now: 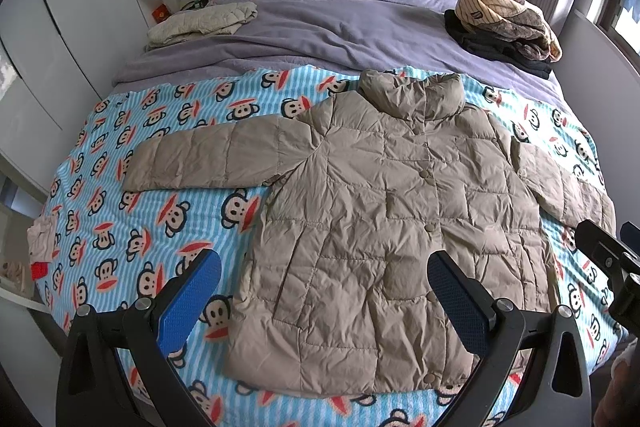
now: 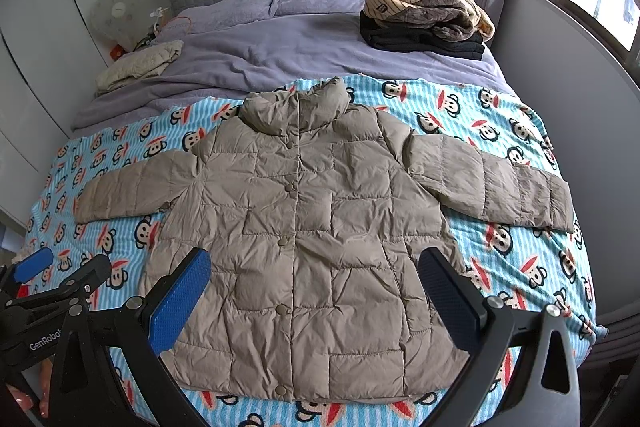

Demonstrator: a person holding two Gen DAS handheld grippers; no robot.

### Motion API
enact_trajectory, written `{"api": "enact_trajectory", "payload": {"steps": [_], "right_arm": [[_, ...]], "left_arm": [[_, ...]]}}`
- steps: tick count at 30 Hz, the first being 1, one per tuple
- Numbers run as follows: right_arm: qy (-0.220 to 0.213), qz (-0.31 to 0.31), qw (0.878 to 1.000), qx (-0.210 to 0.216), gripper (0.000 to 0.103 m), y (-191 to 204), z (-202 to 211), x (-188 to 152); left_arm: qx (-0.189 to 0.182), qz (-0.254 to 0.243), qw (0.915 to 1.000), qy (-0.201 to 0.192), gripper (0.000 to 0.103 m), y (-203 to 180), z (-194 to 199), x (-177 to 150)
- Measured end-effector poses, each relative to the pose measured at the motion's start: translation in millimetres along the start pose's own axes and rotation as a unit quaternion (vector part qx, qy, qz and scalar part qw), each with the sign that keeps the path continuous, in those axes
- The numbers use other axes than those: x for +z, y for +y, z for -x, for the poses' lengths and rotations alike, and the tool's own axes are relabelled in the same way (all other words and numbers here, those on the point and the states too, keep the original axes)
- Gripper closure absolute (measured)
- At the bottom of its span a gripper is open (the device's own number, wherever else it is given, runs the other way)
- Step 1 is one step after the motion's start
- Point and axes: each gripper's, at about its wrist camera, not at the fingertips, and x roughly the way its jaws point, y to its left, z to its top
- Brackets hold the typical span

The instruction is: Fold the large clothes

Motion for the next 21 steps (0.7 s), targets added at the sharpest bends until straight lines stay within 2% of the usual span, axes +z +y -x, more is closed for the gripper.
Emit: {"api": "enact_trajectory", "payload": {"steps": [21], "right_arm": [[0.000,0.000,1.000,0.000,0.000,0.5,-1.0,0.3]], "left_arm": [[0.000,0.001,1.0000,0.002,0.000,1.4,-0.7,-0.9]]}}
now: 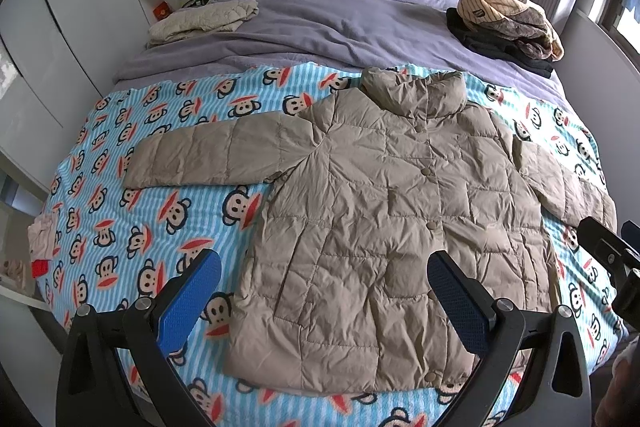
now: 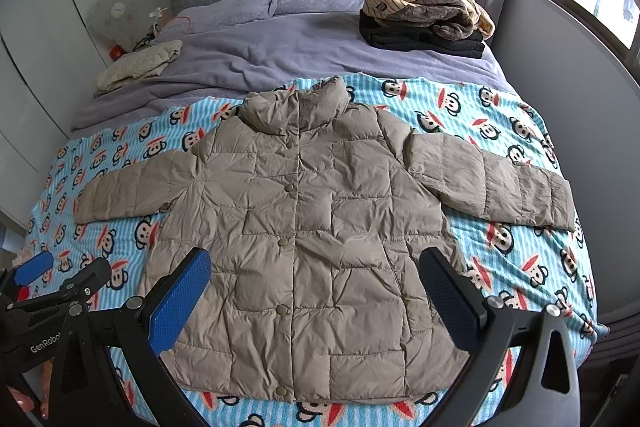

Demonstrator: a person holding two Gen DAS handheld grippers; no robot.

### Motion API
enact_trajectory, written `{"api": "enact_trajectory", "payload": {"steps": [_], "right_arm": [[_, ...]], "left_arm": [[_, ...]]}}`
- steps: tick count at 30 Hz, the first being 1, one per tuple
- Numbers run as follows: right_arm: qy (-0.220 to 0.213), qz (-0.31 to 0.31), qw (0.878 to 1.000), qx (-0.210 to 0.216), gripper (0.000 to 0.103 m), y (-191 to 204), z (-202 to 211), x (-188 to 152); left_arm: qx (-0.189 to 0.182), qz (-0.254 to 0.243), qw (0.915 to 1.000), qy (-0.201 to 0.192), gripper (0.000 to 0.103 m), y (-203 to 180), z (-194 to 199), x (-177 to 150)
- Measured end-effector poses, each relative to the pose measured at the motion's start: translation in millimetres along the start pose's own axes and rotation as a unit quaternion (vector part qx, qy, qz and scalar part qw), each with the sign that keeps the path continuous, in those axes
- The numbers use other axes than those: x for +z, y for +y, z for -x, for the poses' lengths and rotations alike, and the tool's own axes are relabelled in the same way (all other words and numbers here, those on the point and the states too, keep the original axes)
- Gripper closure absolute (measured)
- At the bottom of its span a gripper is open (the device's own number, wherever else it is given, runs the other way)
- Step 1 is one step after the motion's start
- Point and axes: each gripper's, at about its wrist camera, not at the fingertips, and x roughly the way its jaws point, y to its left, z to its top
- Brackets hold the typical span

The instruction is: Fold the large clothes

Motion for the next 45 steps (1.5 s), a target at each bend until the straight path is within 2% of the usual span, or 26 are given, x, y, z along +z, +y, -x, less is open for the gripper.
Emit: {"api": "enact_trajectory", "payload": {"steps": [25,34,38,41,43,45], "right_arm": [[0.002,0.000,1.000,0.001,0.000,-1.7,-2.5,1.3],[0.019,0.003,1.000,0.008,0.000,1.8,-15.0,-3.2],[0.039,0.005,0.999,0.030,0.000,3.8,-31.4,-4.5],[0.058,0.018,0.996,0.064,0.000,7.6,-48.8,-1.4],[0.076,0.031,0.993,0.083,0.000,16.6,-61.2,-6.0],[0.101,0.043,0.990,0.090,0.000,24.3,-75.9,-10.3]], "left_arm": [[-0.001,0.000,1.0000,0.003,0.000,0.0,0.1,2.1],[-0.013,0.006,0.9994,0.033,0.000,11.7,-8.3,-23.1],[-0.021,0.027,0.9980,0.053,0.000,26.0,-11.3,-33.7],[-0.019,0.061,0.9952,0.074,0.000,45.4,-18.0,-45.7],[-0.020,0.089,0.9922,0.085,0.000,66.4,-28.7,-58.1],[-0.039,0.119,0.9870,0.102,0.000,93.2,-46.1,-66.3]]}}
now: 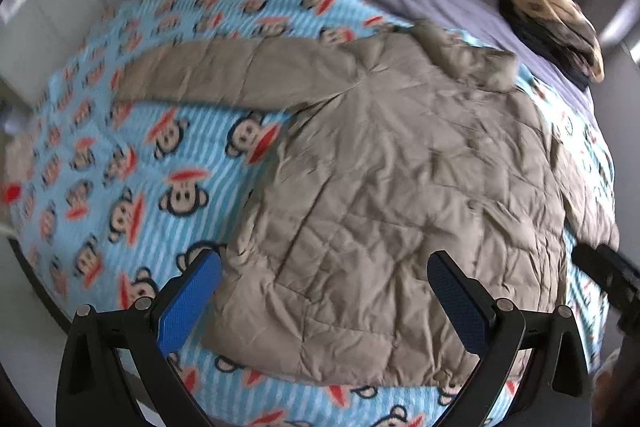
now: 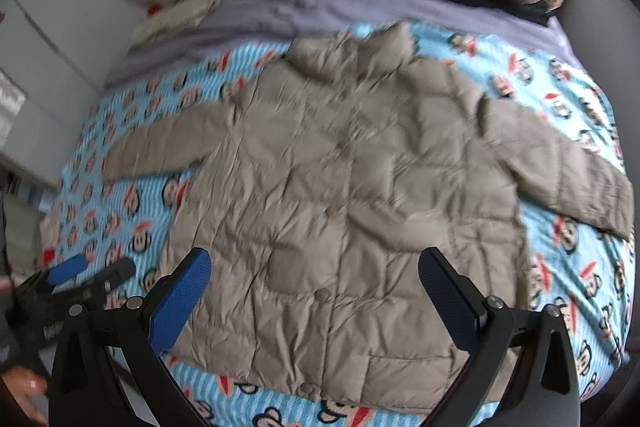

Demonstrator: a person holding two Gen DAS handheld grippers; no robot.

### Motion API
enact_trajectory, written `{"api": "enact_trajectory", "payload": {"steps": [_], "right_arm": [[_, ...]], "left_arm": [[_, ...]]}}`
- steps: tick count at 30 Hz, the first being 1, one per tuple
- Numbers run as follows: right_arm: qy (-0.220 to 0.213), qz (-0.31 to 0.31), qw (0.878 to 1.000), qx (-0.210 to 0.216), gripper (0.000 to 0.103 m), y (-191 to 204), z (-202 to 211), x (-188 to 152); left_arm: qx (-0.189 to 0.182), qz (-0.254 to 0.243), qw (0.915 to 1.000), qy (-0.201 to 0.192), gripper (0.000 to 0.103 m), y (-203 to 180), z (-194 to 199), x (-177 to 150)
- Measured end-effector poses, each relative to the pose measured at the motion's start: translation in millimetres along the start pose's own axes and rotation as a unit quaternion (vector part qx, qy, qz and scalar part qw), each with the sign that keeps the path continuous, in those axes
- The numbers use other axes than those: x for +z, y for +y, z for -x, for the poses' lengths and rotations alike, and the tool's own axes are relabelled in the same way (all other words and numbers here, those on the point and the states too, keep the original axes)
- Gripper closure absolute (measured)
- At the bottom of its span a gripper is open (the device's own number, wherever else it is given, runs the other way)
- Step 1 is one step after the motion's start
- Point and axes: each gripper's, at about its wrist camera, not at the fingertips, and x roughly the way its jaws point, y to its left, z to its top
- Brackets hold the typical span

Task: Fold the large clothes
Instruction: 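Grasp the jacket sleeve nearest the left tool with the left tool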

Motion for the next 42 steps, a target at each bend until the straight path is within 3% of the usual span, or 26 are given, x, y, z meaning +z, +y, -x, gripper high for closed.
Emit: {"api": "enact_trajectory", "payload": {"steps": [3,8,12,16,20,24,28,30,31,32,34,37,42], "right_arm": [[0.037,0.013,0.999,-0.009,0.000,17.1,-28.4,-4.4],[0.070,-0.005,0.998,0.003,0.000,44.0,-64.5,-11.0],[0.091,-0.004,0.996,0.003,0.000,72.5,-95.8,-13.6],[0.098,-0.002,0.995,0.000,0.000,92.7,-123.9,-15.8],[0.110,-0.009,0.994,0.000,0.000,104.5,-150.3,-16.2],[0.095,-0.009,0.995,-0.002,0.000,113.6,-164.3,-11.6],[0.079,-0.017,0.997,0.000,0.000,120.7,-176.5,3.2],[0.068,-0.023,0.997,0.008,0.000,125.0,-181.1,15.9],[0.061,-0.027,0.998,0.015,0.000,126.8,-183.0,23.4],[0.057,-0.028,0.998,0.018,0.000,128.2,-184.4,29.0],[0.045,-0.027,0.998,0.027,0.000,132.9,-187.5,43.6],[0.029,-0.024,0.998,0.045,0.000,139.9,-195.8,67.8],[0.018,-0.049,0.996,0.073,0.003,140.1,-226.4,99.4]], "left_arm": [[-0.033,0.045,0.9984,0.010,0.000,51.9,-20.5,7.0],[-0.046,0.108,0.9931,-0.010,0.000,132.9,-53.5,38.8],[-0.063,0.156,0.9847,-0.047,0.000,207.7,-87.5,70.1],[-0.085,0.194,0.9757,-0.056,0.000,260.7,-123.4,96.2],[-0.108,0.212,0.9694,-0.061,0.000,289.4,-152.8,118.4],[-0.105,0.208,0.9685,-0.087,0.000,290.8,-165.6,141.0],[-0.107,0.236,0.9595,-0.109,0.001,306.9,-165.2,161.9],[-0.097,0.248,0.9568,-0.116,0.027,307.4,-165.9,172.3],[-0.099,0.247,0.9570,-0.114,0.062,307.4,-167.5,177.7],[-0.132,0.240,0.9555,-0.110,0.091,307.4,-170.6,182.7],[-0.181,0.243,0.9463,-0.114,0.096,307.3,-169.8,188.9],[-0.175,0.202,0.9522,-0.147,0.096,302.4,-135.7,189.1],[-0.200,0.137,0.9486,-0.203,0.096,272.2,-75.5,205.4]]}}
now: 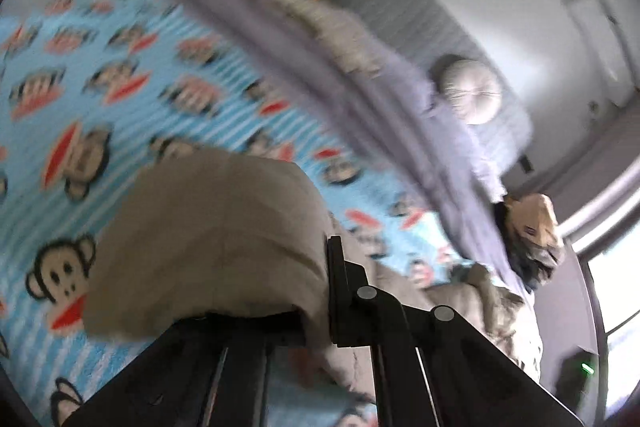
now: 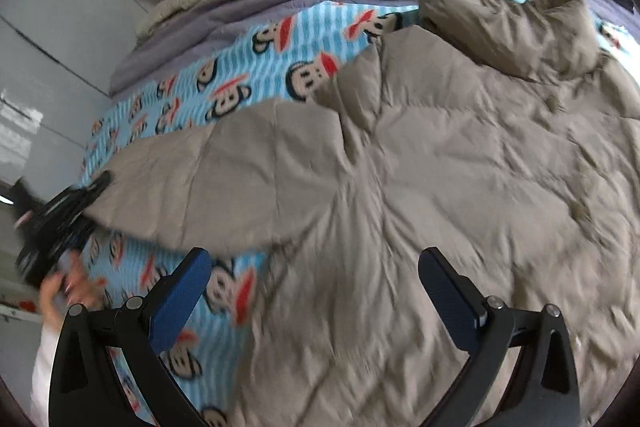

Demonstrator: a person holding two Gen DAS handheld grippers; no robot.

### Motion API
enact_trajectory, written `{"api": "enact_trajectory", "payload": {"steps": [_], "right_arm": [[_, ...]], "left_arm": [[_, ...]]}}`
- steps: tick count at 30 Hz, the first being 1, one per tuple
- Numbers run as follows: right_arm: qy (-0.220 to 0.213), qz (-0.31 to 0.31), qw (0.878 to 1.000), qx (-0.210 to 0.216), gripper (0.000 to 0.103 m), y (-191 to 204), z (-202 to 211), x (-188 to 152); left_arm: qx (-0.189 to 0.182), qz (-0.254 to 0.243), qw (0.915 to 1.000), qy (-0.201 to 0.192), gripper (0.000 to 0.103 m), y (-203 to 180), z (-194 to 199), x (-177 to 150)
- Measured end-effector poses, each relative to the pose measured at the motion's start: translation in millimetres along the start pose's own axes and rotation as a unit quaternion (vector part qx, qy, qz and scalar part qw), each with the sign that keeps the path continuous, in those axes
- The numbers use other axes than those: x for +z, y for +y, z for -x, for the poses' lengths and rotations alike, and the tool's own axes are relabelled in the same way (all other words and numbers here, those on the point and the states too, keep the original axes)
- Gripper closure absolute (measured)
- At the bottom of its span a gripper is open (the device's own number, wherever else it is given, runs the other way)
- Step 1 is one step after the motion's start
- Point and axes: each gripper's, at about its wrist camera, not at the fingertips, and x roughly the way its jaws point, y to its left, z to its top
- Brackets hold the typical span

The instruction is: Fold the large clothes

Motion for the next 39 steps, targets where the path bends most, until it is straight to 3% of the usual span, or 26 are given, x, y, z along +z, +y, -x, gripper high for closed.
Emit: {"api": "enact_trajectory", "payload": {"steps": [2,3,4,6,13,16,18,22,26,27,28,29,31,35,37,38,39], "right_arm": [[0.003,-0.014,1.000,0.022,0.024,-3.5,-17.4,8.8],[0.012,-0.019,0.999,0.035,0.055,-3.9,-27.2,11.7],[0.028,-0.031,0.998,0.053,0.076,-5.6,-42.2,15.2],[0.053,-0.058,0.994,0.080,0.080,-9.6,-66.6,16.4],[0.084,-0.056,0.989,0.104,0.081,-13.2,-109.7,15.9],[0.092,-0.077,0.982,0.148,0.081,-33.7,-95.4,16.1],[0.077,-0.085,0.982,0.153,0.081,-52.1,-71.1,14.7],[0.023,-0.118,0.987,0.108,0.081,-125.8,-16.1,4.7],[-0.015,-0.148,0.988,0.049,0.081,-200.3,26.5,-10.7],[-0.018,-0.147,0.988,0.037,0.081,-211.7,32.2,-14.0],[-0.021,-0.144,0.989,0.022,0.081,-223.2,37.9,-18.2],[-0.023,-0.141,0.990,0.016,0.081,-229.4,41.3,-21.0],[-0.026,-0.137,0.990,0.002,0.081,-241.5,46.9,-28.0],[-0.028,-0.143,0.989,-0.006,0.078,-250.1,56.9,-30.2],[-0.031,-0.144,0.989,-0.011,0.059,-248.6,68.6,-33.4],[-0.033,-0.140,0.989,-0.016,0.051,-242.3,75.0,-32.1],[-0.039,-0.131,0.990,-0.020,0.038,-247.1,89.0,-36.2]], "left_arm": [[-0.018,-0.034,0.9992,-0.012,0.096,-29.7,9.5,5.4],[-0.029,-0.054,0.9980,-0.018,0.096,-48.7,14.9,6.6],[-0.037,-0.070,0.9967,-0.020,0.096,-64.4,17.2,6.5],[-0.048,-0.096,0.9940,-0.021,0.096,-90.1,24.6,0.6],[-0.102,-0.195,0.9754,0.014,0.096,-211.2,7.7,-37.4],[-0.120,-0.243,0.9620,0.033,0.096,-271.2,-12.4,-65.3],[-0.125,-0.268,0.9540,0.051,0.096,-304.4,-28.3,-85.0],[-0.099,-0.327,0.9346,0.100,0.096,-361.4,-83.6,-146.2],[-0.048,-0.370,0.9161,0.148,0.095,-381.1,-135.7,-208.2],[-0.028,-0.377,0.9114,0.164,0.091,-382.6,-148.7,-225.7],[-0.019,-0.380,0.9082,0.175,0.072,-381.3,-156.3,-234.0],[-0.016,-0.381,0.9061,0.183,0.044,-377.6,-157.6,-244.6],[-0.005,-0.386,0.9052,0.178,0.025,-368.8,-157.0,-257.2],[0.001,-0.419,0.8869,0.196,0.025,-368.7,-149.6,-264.8],[-0.015,-0.428,0.8839,0.188,0.025,-361.2,-126.4,-257.2],[-0.018,-0.428,0.8858,0.180,0.025,-352.9,-113.8,-255.1],[-0.017,-0.422,0.8908,0.168,0.025,-345.4,-103.5,-245.6]]}}
